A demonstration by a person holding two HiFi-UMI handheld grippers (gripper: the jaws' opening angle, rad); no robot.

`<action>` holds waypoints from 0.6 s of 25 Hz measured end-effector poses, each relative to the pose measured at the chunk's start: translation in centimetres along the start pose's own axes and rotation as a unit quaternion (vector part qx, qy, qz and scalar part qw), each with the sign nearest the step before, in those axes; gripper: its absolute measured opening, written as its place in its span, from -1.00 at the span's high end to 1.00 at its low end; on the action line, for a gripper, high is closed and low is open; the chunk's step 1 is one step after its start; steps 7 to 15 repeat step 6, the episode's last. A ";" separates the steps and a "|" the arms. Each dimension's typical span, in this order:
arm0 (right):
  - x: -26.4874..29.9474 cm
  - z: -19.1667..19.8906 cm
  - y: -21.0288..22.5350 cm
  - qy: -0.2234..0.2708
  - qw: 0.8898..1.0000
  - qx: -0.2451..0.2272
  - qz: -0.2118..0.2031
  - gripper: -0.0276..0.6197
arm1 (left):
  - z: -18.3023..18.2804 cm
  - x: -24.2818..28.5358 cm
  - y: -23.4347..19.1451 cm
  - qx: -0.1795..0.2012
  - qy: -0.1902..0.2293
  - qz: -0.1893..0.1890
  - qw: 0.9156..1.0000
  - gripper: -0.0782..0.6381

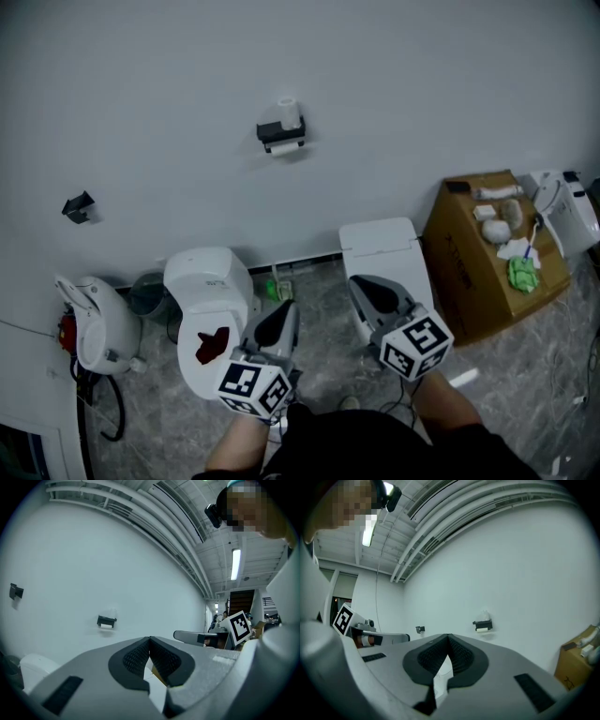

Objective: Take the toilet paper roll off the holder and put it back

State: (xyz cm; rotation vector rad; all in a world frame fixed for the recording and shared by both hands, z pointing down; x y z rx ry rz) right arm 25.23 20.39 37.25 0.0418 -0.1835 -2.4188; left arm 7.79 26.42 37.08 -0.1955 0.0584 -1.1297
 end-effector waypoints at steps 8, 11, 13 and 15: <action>-0.4 -0.3 -0.1 -0.001 1.000 0.002 0.000 0.92 | -0.5 -0.1 0.6 0.001 -0.002 0.003 1.000 0.77; -0.4 -0.3 -0.1 -0.001 1.000 0.002 0.000 0.92 | -0.5 -0.1 0.6 0.001 -0.002 0.003 1.000 0.77; -0.4 -0.3 -0.1 -0.001 1.000 0.002 0.000 0.92 | -0.5 -0.1 0.6 0.001 -0.002 0.003 1.000 0.77; -0.4 -0.3 -0.1 -0.001 1.000 0.002 0.000 0.92 | -0.5 -0.1 0.6 0.001 -0.002 0.003 1.000 0.77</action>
Point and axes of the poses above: the fingertips, and each gripper's own axes: x forward along the fingers, y to its right, z out of its underside, the point moved 6 cm from there along -x, backward along the fingers, and after that the axes turned 1 degree about -y, right-handed, at the moved point
